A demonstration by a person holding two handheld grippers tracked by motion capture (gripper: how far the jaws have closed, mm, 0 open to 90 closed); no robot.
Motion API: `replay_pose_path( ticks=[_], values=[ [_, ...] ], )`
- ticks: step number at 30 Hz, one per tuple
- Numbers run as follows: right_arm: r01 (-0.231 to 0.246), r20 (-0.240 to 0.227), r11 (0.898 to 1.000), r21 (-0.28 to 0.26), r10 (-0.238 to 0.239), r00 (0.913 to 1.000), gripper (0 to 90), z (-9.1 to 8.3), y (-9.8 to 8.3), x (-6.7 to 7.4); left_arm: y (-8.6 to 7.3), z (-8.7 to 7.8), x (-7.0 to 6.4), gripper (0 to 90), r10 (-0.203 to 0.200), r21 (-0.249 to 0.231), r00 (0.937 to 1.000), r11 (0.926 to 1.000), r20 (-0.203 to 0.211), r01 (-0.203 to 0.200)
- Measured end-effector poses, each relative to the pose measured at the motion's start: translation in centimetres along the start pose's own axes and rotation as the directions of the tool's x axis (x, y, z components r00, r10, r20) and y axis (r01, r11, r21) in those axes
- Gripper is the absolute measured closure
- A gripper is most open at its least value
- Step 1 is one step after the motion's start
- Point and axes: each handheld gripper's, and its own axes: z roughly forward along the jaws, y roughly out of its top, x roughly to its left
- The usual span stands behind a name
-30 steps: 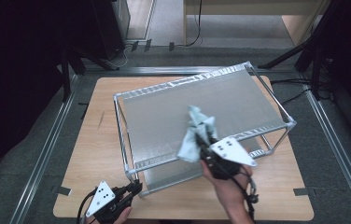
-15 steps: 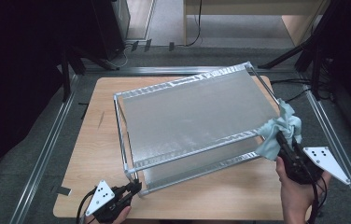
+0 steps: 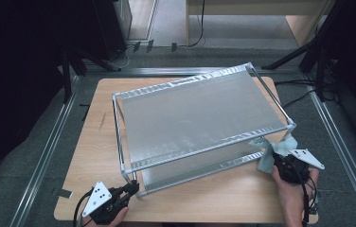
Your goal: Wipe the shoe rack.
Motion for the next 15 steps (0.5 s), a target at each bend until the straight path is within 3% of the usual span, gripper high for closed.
replay_pose_path(
  ticks=[2,5,8,11,15],
  values=[
    [-0.02,-0.006,0.999,0.044,0.021,0.9998,78.9,0.4,-0.3,-0.1,0.0,-0.1,0.1,79.8,-0.002,0.001,1.0,1.0,0.0,0.002],
    [-0.023,-0.011,0.999,0.04,0.024,0.9997,79.1,0.2,-0.1,0.0,0.0,-0.1,0.2,79.8,-0.001,0.0,1.0,1.0,0.0,0.001],
    [-0.051,-0.03,0.999,-0.016,0.051,0.9982,79.3,-0.8,0.8,0.3,0.0,-0.1,0.2,79.9,0.0,0.001,1.0,1.0,-0.001,0.0],
    [-0.049,-0.04,0.995,-0.092,0.046,0.9982,79.3,-2.2,1.9,0.6,0.0,-0.1,0.2,79.9,0.002,0.001,1.0,1.0,0.001,-0.002],
    [-0.045,-0.05,0.973,-0.224,0.034,0.9982,79.2,-4.6,3.7,1.5,0.0,-0.1,0.2,79.9,0.003,0.001,1.0,1.0,0.0,-0.003]
  ],
)
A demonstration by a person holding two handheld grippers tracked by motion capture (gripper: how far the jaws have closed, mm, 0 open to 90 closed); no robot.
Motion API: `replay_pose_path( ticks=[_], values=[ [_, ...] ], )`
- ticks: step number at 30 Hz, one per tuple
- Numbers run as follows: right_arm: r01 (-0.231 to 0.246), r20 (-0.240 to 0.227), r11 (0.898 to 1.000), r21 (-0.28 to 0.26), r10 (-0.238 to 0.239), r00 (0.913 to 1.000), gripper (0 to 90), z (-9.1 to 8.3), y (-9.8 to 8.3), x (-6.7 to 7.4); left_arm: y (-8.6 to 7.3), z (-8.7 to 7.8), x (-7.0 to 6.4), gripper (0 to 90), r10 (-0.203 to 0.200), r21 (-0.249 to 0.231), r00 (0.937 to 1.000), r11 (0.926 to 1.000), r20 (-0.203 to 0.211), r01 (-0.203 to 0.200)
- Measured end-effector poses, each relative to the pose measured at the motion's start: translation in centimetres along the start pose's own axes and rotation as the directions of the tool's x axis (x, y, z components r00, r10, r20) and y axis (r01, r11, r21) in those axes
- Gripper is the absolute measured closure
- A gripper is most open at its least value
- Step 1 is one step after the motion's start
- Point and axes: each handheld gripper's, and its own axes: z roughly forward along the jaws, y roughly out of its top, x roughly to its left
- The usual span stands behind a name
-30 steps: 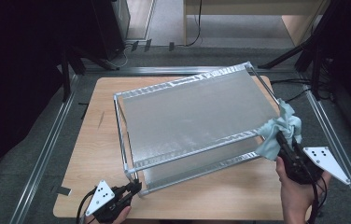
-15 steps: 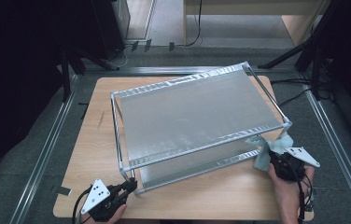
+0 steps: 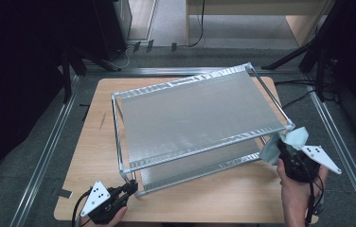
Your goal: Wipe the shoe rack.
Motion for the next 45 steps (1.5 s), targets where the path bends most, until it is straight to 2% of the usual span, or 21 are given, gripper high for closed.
replay_pose_path(
  ticks=[2,6,9,12,16,17,19,21,23,26,29,32,33,34,35,37,39,40,41,43,45],
  values=[
    [0.008,0.001,0.998,-0.06,-0.008,1.0,79.2,-0.7,0.9,0.5,0.0,0.0,0.0,79.9,0.002,0.001,1.0,1.0,-0.001,-0.002],
    [0.004,0.005,0.998,-0.055,-0.003,1.0,79.1,0.1,0.8,0.5,0.0,0.0,0.0,80.0,0.002,0.001,1.0,1.0,-0.002,-0.002],
    [0.027,0.022,0.999,0.019,-0.027,0.9994,79.0,1.8,-0.7,0.4,0.0,-0.1,0.1,80.0,0.002,0.001,1.0,1.0,-0.004,-0.002],
    [0.03,0.034,0.995,0.092,-0.033,0.9989,79.0,3.2,-2.1,0.2,0.0,-0.1,0.1,80.0,0.002,0.001,1.0,1.0,-0.006,-0.002],
    [0.034,0.043,0.977,0.213,-0.044,0.9981,78.7,4.9,-3.8,-0.3,0.0,-0.1,0.2,80.0,0.003,0.002,1.0,1.0,-0.006,-0.003],
    [0.027,0.042,0.968,0.249,-0.039,0.9984,78.7,5.4,-4.2,-0.5,0.0,-0.1,0.2,80.1,0.002,0.002,1.0,1.0,-0.006,-0.002],
    [0.019,0.044,0.961,0.277,-0.032,0.9985,78.7,5.6,-4.6,-0.4,0.0,-0.1,0.2,80.0,0.002,0.002,1.0,1.0,-0.005,-0.002],
    [0.019,0.036,0.96,0.278,-0.03,0.9989,78.8,5.5,-4.5,0.0,0.0,-0.1,0.2,80.0,0.001,0.002,1.0,1.0,-0.006,-0.001],
    [0.022,0.016,0.968,0.251,-0.027,0.9995,78.9,5.0,-3.8,0.8,0.0,-0.1,0.2,80.0,0.001,0.001,1.0,1.0,-0.007,-0.001],
    [0.077,0.001,0.981,0.176,-0.078,0.9969,78.9,4.0,-2.8,2.4,0.0,-0.1,0.2,79.9,-0.003,0.0,1.0,1.0,-0.007,0.003],
    [0.129,-0.055,0.983,0.133,-0.122,0.991,78.9,4.0,-2.6,3.7,0.0,-0.1,0.2,79.8,-0.007,-0.001,1.0,1.0,-0.007,0.007],
    [0.145,-0.104,0.972,0.185,-0.127,0.9865,79.0,5.6,-3.9,4.3,-0.1,0.0,0.1,79.8,-0.006,-0.006,1.0,1.0,-0.003,0.006],
    [0.156,-0.14,0.964,0.216,-0.127,0.9819,78.4,6.2,-4.4,4.5,-0.1,0.0,0.1,79.7,-0.009,-0.006,1.0,0.9999,-0.002,0.009],
    [0.179,-0.191,0.953,0.242,-0.134,0.9723,75.9,6.6,-4.8,4.8,-0.1,0.0,0.1,79.7,-0.008,-0.006,1.0,1.0,-0.002,0.008],
    [0.209,-0.246,0.944,0.255,-0.145,0.9582,69.6,6.8,-5.2,5.3,-0.1,0.0,0.1,79.7,-0.009,-0.006,1.0,0.9999,-0.002,0.009],
    [0.264,-0.29,0.93,0.256,-0.187,0.9386,54.9,6.9,-5.4,6.3,-0.1,0.0,0.1,79.6,-0.011,-0.005,0.9999,0.9999,0.0,0.011],
    [0.252,-0.286,0.94,0.231,-0.182,0.9407,49.8,6.6,-5.3,6.9,-0.1,0.0,0.2,79.4,-0.017,-0.004,0.9998,0.9998,0.003,0.017],
    [0.243,-0.293,0.944,0.222,-0.173,0.9405,51.5,6.6,-5.3,7.1,-0.1,-0.1,0.2,79.1,-0.026,-0.007,0.9996,0.9996,0.008,0.026],
    [0.248,-0.284,0.944,0.217,-0.182,0.9415,59.4,6.5,-5.3,7.2,-0.1,-0.1,0.3,78.6,-0.037,-0.012,0.9992,0.9993,0.014,0.037],
    [0.276,-0.282,0.93,0.242,-0.204,0.9374,73.0,6.7,-5.6,7.3,0.0,-0.3,0.4,77.8,-0.05,-0.022,0.9984,0.9985,0.027,0.051],
    [0.289,-0.273,0.915,0.282,-0.212,0.9383,82.4,7.2,-6.1,7.0,0.1,-0.4,0.6,77.1,-0.067,-0.025,0.9966,0.9974,0.047,0.068]
  ],
)
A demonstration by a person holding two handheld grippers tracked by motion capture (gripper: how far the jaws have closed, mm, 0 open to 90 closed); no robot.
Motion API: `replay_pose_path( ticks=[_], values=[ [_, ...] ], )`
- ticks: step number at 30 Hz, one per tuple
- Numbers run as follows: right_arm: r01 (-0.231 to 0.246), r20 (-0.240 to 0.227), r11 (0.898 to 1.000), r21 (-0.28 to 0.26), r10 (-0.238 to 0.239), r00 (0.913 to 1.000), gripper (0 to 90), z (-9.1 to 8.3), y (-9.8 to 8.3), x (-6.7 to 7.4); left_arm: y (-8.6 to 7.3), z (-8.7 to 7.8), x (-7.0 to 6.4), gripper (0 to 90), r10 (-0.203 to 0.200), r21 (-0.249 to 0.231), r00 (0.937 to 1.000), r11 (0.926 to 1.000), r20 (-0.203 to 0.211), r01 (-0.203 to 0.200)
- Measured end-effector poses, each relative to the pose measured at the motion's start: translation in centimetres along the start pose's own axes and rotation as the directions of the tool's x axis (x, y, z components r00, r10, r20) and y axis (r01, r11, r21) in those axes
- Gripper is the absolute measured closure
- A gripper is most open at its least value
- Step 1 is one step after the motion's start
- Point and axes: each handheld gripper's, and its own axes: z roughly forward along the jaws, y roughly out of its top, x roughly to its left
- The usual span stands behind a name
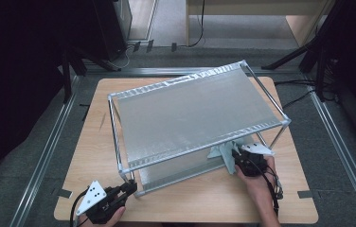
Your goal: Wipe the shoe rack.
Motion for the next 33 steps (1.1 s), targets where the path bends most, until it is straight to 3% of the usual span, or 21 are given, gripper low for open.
replay_pose_path(
  ticks=[2,4,8,10,13,15,19,23,29,33],
  values=[
    [-0.019,0.019,1.0,0.005,0.018,0.9996,85.4,0.2,-0.1,-0.6,0.0,0.0,0.1,77.1,0.003,0.005,1.0,1.0,0.004,-0.003],
    [-0.056,0.068,0.998,-0.002,0.056,0.9961,87.2,0.2,-0.1,-1.7,0.0,-0.1,-0.1,78.1,0.021,0.007,0.9997,0.9998,-0.012,-0.021],
    [-0.107,0.182,0.994,-0.029,0.11,0.9771,87.4,-0.1,-0.4,-3.7,0.0,-0.1,-0.2,78.8,0.038,0.009,0.999,0.9992,-0.022,-0.038],
    [-0.13,0.169,0.991,-0.025,0.133,0.9767,87.6,-0.1,-0.7,-4.2,0.0,0.0,-0.3,79.0,0.043,0.008,0.9988,0.9991,-0.026,-0.042],
    [-0.116,0.15,0.993,-0.019,0.117,0.9817,87.8,0.0,-0.8,-3.3,0.0,0.1,-0.2,79.2,0.042,0.005,0.9986,0.9991,-0.032,-0.042],
    [-0.116,0.113,0.993,-0.015,0.117,0.9867,87.8,0.0,-0.9,-2.2,0.1,0.3,-0.2,79.2,0.04,0.003,0.9986,0.9992,-0.035,-0.04],
    [-0.056,0.05,0.998,-0.001,0.056,0.9972,87.9,0.1,-1.0,1.3,0.1,0.8,-0.4,79.0,0.035,-0.002,0.9989,0.9994,-0.031,-0.035],
    [0.003,-0.015,1.0,0.009,-0.003,0.9999,88.0,0.3,-0.9,5.0,0.3,1.3,-0.7,79.0,0.037,0.0,0.9991,0.9993,-0.023,-0.037],
    [0.095,-0.13,0.995,0.004,-0.094,0.9871,88.0,0.6,-1.1,10.8,0.4,2.3,-1.7,79.0,0.049,0.003,0.9988,0.9988,0.004,-0.049],
    [0.144,-0.208,0.99,-0.009,-0.143,0.9676,88.0,0.6,-1.5,14.1,0.4,3.0,-2.5,78.9,0.049,0.002,0.9983,0.9988,0.031,-0.049]
  ],
)
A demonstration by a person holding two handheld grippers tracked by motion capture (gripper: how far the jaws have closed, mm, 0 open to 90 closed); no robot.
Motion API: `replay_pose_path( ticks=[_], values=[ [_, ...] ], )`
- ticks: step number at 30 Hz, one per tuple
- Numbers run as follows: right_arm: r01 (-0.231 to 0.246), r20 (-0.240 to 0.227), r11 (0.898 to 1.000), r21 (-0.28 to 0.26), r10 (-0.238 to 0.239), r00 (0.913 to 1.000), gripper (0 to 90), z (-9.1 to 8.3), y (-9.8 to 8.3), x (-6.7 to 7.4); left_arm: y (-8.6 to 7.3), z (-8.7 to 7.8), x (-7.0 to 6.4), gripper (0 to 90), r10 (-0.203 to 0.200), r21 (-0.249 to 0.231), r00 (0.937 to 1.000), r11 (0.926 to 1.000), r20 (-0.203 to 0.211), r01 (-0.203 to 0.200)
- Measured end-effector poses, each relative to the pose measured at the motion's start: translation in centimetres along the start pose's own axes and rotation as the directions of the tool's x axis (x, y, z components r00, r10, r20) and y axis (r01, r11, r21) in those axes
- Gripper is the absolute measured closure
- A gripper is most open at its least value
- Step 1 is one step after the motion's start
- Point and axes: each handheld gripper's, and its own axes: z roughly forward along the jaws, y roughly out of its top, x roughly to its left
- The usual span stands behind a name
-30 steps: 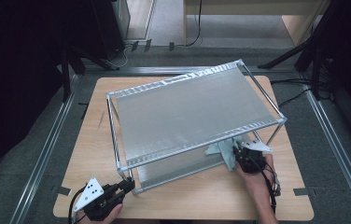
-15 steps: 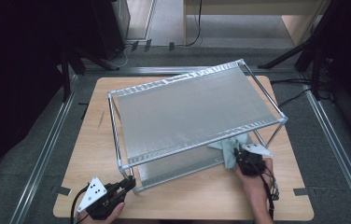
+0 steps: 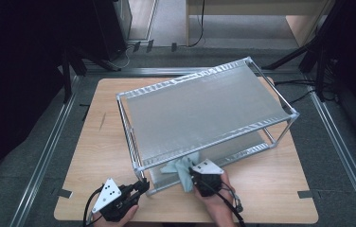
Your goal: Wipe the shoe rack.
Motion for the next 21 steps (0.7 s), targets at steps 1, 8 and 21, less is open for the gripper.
replay_pose_path(
  ticks=[1,8,21],
  values=[
    [0.02,-0.031,1.0,-0.002,-0.02,0.9993,88.0,0.1,0.0,1.0,0.0,0.1,-0.2,78.9,0.001,0.0,1.0,1.0,0.005,-0.001],
    [0.077,-0.068,0.997,0.006,-0.077,0.9947,88.0,0.2,0.2,2.1,0.0,0.4,-0.4,79.3,0.02,0.001,0.9997,0.9998,0.012,-0.02],
    [-0.166,0.229,0.986,-0.026,0.168,0.9587,88.0,-3.4,-1.1,-11.7,0.0,0.0,0.2,79.4,0.014,-0.001,0.9999,0.9999,0.002,-0.014]
  ],
)
